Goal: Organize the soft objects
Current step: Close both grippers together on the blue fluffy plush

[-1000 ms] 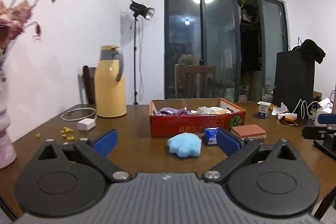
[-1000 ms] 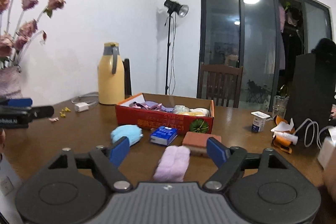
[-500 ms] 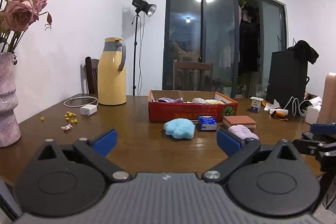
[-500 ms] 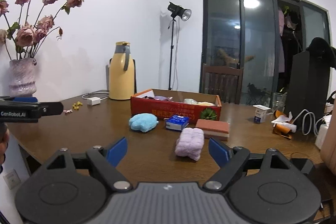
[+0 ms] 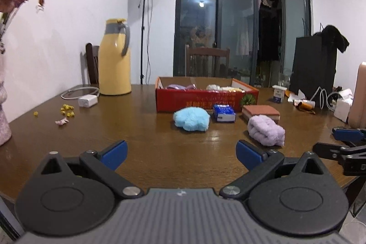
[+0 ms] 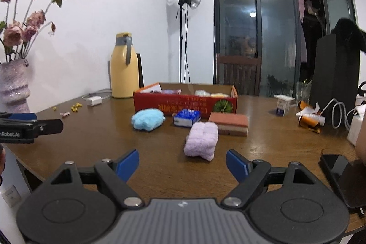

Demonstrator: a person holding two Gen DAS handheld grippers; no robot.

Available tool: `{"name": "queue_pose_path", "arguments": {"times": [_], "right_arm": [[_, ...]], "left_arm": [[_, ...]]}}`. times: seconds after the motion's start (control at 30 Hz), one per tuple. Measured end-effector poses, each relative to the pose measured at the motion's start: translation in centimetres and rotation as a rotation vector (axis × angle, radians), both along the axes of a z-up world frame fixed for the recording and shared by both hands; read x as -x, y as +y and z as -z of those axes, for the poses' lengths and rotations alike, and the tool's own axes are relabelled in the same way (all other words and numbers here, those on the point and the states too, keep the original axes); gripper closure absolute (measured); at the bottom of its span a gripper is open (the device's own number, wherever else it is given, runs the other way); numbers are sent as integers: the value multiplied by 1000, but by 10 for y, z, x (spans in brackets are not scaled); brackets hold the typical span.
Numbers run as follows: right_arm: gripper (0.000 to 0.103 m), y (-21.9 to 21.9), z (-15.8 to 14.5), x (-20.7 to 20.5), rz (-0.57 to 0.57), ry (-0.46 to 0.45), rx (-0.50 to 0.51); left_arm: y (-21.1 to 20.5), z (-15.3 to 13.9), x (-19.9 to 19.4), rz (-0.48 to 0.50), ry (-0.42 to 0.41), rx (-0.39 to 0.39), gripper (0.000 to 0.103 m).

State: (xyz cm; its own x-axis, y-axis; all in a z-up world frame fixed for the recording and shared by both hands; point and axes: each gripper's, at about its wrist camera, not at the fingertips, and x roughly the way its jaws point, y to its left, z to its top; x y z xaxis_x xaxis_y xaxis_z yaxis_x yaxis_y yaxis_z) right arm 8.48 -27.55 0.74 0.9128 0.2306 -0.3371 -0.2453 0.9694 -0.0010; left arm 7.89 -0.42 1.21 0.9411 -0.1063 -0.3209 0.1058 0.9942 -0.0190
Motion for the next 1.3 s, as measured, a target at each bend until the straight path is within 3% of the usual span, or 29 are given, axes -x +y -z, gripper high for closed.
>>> {"name": "queue_pose_path", "arguments": {"times": [0.43,0.7,0.93,1.0,1.1,1.2,1.3], "right_arm": [[27,14,3,-94,-42,105,-23],[31,40,-11,-194,-166,161,-120],[44,73,10,-289,-202,312,-243],[45,82,17,-301,-215,319,-227],[55,90,29,-310,-237,346,-231],[58,86,33,-311,-257,350,-262],[61,83,35,-311,-268,355,-280]], "left_arm": [[-7,15,-79,15,107,15,0],[22,6,-183,49,172,170,2],[39,22,-255,115,271,251,32],[45,31,-266,165,298,310,38],[54,50,-276,234,361,425,58],[56,54,-280,253,376,448,65],[55,54,-279,254,378,442,67]]}}
